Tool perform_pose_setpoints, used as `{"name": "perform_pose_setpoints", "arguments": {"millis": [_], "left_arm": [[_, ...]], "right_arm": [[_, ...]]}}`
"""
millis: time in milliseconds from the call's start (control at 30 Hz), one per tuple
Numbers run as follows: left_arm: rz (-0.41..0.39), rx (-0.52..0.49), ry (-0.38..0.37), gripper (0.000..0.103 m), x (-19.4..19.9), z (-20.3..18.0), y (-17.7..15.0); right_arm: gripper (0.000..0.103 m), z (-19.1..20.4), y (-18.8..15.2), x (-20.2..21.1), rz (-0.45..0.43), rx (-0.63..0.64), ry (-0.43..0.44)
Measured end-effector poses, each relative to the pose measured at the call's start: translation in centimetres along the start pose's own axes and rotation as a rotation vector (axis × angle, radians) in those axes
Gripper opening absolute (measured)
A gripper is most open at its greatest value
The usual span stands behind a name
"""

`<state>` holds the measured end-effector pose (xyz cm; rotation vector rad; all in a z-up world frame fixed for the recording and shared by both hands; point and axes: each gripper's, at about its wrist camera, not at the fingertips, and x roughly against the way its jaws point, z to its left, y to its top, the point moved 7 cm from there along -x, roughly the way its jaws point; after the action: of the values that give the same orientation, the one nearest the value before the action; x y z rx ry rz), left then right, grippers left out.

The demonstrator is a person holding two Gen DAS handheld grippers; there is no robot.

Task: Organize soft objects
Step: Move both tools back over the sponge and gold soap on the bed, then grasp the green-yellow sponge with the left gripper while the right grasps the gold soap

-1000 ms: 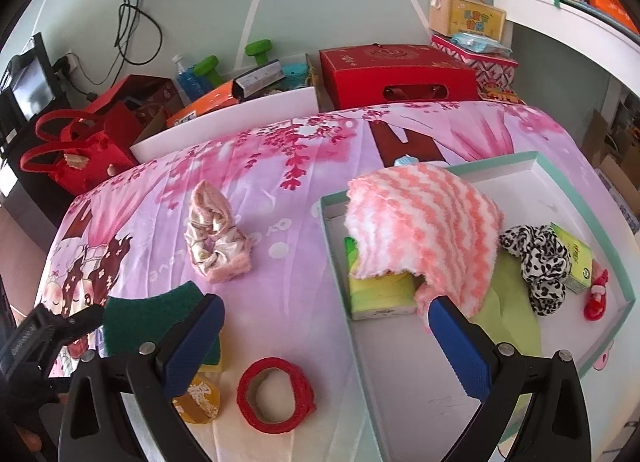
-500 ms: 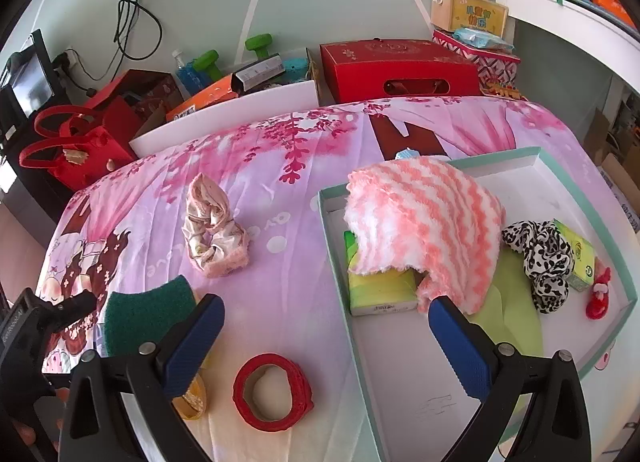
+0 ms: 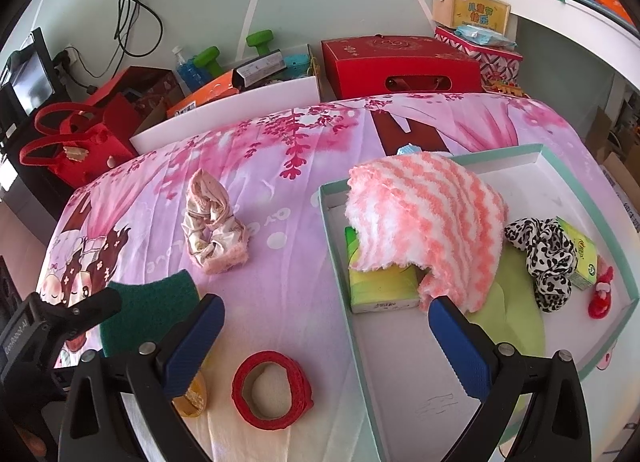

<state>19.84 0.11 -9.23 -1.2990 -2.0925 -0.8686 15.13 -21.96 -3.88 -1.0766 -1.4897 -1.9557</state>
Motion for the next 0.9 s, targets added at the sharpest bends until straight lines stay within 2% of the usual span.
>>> {"name": "perform_pose_setpoints", "arguments": {"millis": [133,300,333,533,767,900], "left_arm": [[-0.006,0.000,0.004,0.100,-0.2,-0.3,-0.2],[-0.012,0.029,-0.002,0.068,-0.1,0.4,-0.2],[-0.013,0.030,0.000,0.067,-0.1,0.5,-0.2],[-0.010,0.041,-0.019,0.066,-0.3,0.5,-0.1],[-0.001,0.085,-0.045,0.066,-0.6,0.9,0.2],[-0.003,0.064,-0.020,0.066,-0.4,0.7,0.1]], "right_arm": [[0.103,0.5,-0.1,0.1,0.006,0.031,0.018],[0.103,1.2,-0.6,-0.2,0.032,0.085,0.026],[0.103,1.2,-0.7,-0.3,0.036,0.091,0.026],[0.098,2.6,-1.2,-0.1,0.048,0.133,0.070],[0.087,5.4,-2.5,-0.5,0.086,0.216,0.133],[0.084,6.9,-3.8,-1.4,0.132,0.253,0.174]]}}
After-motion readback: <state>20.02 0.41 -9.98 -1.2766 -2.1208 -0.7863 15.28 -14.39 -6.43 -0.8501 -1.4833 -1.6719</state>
